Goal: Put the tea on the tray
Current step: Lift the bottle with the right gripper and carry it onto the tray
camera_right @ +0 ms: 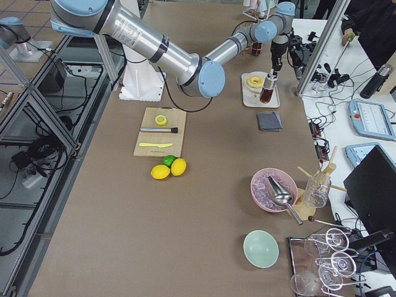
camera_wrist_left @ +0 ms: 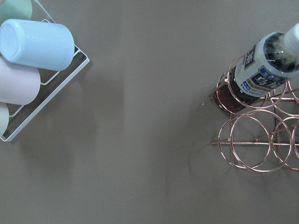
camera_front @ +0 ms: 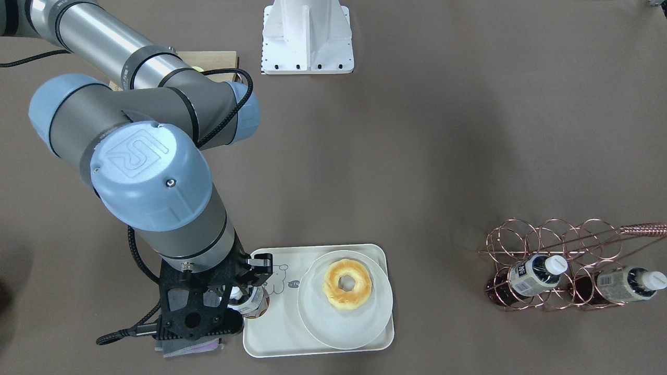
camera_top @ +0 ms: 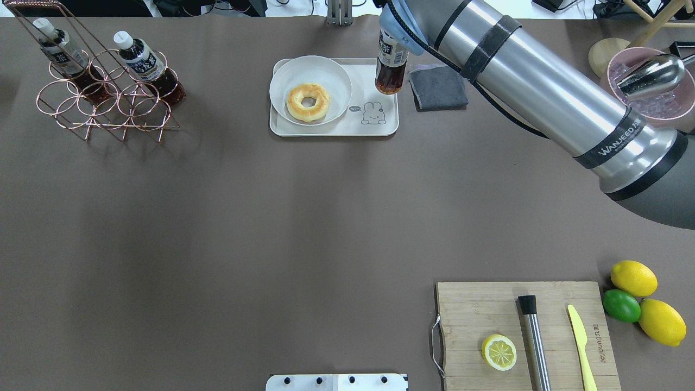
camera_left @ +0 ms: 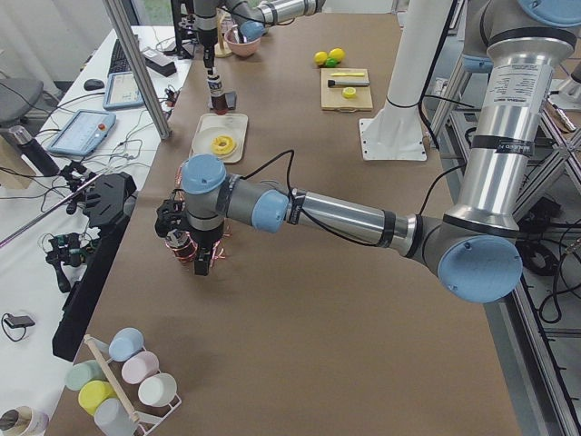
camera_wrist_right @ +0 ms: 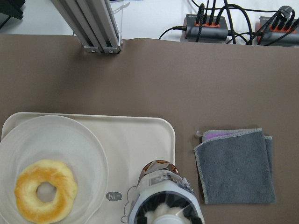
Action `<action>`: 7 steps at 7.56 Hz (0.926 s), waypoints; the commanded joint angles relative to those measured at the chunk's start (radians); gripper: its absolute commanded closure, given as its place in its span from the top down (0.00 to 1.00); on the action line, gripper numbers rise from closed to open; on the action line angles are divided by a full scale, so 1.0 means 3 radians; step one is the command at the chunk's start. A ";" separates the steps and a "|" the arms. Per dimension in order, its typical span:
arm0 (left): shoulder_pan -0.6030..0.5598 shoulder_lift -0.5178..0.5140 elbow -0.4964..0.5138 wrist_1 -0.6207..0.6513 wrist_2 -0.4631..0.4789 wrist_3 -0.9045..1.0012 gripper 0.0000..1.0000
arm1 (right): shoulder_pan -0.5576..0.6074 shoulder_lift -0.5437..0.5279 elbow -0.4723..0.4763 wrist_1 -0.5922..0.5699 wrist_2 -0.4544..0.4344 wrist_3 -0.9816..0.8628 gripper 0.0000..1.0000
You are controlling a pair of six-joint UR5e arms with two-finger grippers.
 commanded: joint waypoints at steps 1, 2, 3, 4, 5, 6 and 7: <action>0.0005 -0.0142 0.0150 -0.0005 0.0000 0.0005 0.98 | -0.0139 -0.0019 -0.0047 0.0160 -0.0105 0.0091 0.00; 0.0005 -0.0188 0.0201 -0.0016 0.0005 0.0005 0.98 | -0.0175 -0.0025 -0.0047 0.0166 -0.0135 0.0097 0.00; 0.0010 -0.0199 0.0212 -0.0011 0.0005 0.0005 0.98 | -0.0191 -0.0020 -0.0047 0.0171 -0.0196 0.0097 0.00; 0.0010 -0.0219 0.0217 -0.0005 0.0005 0.0000 0.98 | -0.0196 -0.0030 -0.0047 0.0227 -0.0197 0.0097 0.00; 0.0010 -0.0219 0.0217 0.0000 0.0005 0.0005 0.98 | -0.0201 -0.0030 -0.0047 0.0232 -0.0197 0.0097 0.00; 0.0015 -0.0219 0.0222 0.0000 0.0005 0.0000 0.98 | -0.0201 -0.0030 -0.0042 0.0232 -0.0197 0.0102 0.00; 0.0015 -0.0224 0.0242 -0.0005 0.0005 0.0000 0.98 | -0.0206 -0.0030 -0.0042 0.0232 -0.0197 0.0102 0.27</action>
